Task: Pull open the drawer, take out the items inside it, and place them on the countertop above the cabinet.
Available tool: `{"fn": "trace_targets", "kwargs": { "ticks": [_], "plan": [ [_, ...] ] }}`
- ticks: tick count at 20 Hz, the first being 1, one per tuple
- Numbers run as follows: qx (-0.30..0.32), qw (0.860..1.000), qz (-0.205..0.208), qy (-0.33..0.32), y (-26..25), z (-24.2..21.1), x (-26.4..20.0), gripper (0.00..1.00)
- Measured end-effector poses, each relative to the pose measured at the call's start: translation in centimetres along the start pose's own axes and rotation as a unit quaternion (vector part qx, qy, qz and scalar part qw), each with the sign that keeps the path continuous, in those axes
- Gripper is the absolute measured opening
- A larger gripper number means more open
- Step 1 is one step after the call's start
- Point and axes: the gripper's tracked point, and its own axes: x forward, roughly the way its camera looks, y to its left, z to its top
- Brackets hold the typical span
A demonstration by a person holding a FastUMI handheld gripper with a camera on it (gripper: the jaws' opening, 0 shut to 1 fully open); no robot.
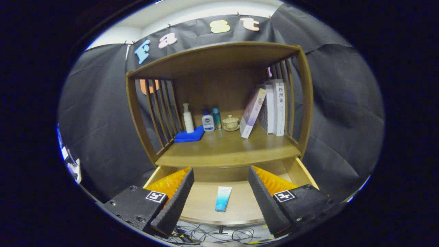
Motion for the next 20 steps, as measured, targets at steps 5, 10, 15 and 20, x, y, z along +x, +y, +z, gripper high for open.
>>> {"fn": "trace_targets", "kwargs": {
  "ticks": [5, 10, 15, 20],
  "plan": [
    [-0.012, 0.992, -0.025, 0.124, -0.2, -2.3, 5.3, 0.99],
    [-0.016, 0.968, -0.034, 0.248, -0.3, -7.3, 9.6, 1.00],
    [-0.006, 0.933, -0.041, 0.359, -1.2, -13.0, 13.0, 0.99],
    [0.003, 0.909, -0.044, 0.414, -1.1, -15.5, 13.6, 0.97]
  ]
}}
